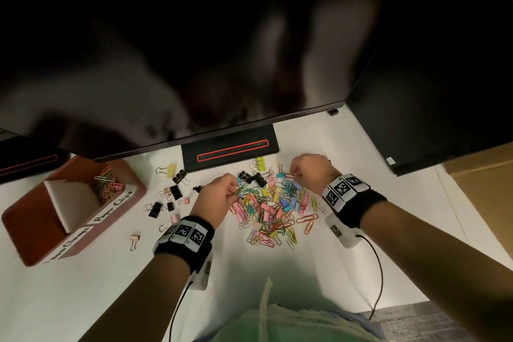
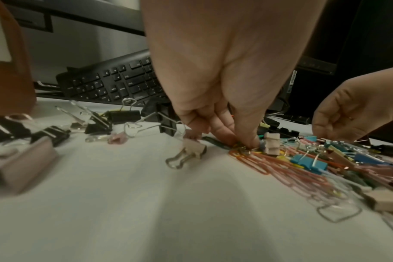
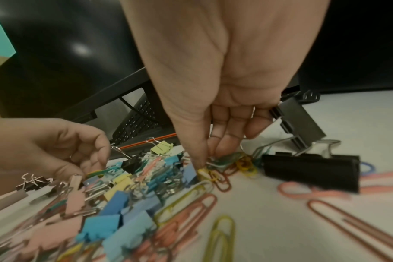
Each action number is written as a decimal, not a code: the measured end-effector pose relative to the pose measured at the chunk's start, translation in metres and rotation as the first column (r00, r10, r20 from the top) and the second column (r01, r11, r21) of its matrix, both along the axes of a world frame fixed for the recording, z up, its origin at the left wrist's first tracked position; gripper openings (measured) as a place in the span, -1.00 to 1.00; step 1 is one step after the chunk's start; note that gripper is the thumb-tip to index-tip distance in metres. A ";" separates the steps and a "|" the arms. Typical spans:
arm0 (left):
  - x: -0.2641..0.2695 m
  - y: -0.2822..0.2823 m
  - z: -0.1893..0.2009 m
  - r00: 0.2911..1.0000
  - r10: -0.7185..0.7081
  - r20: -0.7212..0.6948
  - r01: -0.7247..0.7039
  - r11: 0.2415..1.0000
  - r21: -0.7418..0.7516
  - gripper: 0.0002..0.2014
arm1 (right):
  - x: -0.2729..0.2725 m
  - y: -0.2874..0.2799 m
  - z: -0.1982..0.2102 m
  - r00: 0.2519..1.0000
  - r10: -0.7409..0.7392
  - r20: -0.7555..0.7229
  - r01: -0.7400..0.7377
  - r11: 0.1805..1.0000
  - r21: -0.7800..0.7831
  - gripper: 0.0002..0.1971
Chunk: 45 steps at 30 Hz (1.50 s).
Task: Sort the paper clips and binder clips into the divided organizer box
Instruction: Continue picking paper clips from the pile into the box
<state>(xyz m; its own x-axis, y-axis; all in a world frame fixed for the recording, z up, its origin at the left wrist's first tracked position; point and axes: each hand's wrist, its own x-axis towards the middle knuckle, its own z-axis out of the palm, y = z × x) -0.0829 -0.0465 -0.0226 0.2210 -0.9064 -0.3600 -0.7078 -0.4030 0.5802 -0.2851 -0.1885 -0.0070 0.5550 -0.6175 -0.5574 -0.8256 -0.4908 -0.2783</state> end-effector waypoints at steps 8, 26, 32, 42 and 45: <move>0.012 0.016 -0.002 0.997 0.059 -0.055 -0.057 0.998 0.028 -0.81 | -0.010 0.010 0.000 0.995 -0.030 0.096 0.025 0.998 0.052 -0.85; 0.004 0.014 0.012 0.998 0.030 -0.051 -0.035 0.994 -0.104 -0.89 | 0.025 0.019 0.014 0.946 0.228 0.231 -0.247 0.967 0.056 -0.79; -0.008 0.000 0.004 0.999 -0.051 -0.014 0.052 0.998 0.032 -0.77 | 0.030 0.017 0.007 0.969 0.216 0.122 -0.227 0.969 0.093 -0.75; -0.009 -0.002 0.001 0.990 -0.113 0.080 0.110 0.993 0.037 -0.88 | 0.014 0.013 0.003 0.982 0.137 0.127 -0.155 0.978 0.143 -0.84; -0.008 -0.001 0.001 0.986 -0.126 0.105 0.123 0.992 0.035 -0.88 | 0.009 0.014 0.008 0.982 0.118 0.150 -0.141 0.978 0.153 -0.82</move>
<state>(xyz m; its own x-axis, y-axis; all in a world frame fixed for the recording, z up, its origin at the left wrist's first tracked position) -0.0911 -0.0476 -0.0216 0.1456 -0.9191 -0.3662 -0.8110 -0.3229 0.4879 -0.2756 -0.1750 0.0013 0.7032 -0.4432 -0.5559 -0.7058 -0.5297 -0.4704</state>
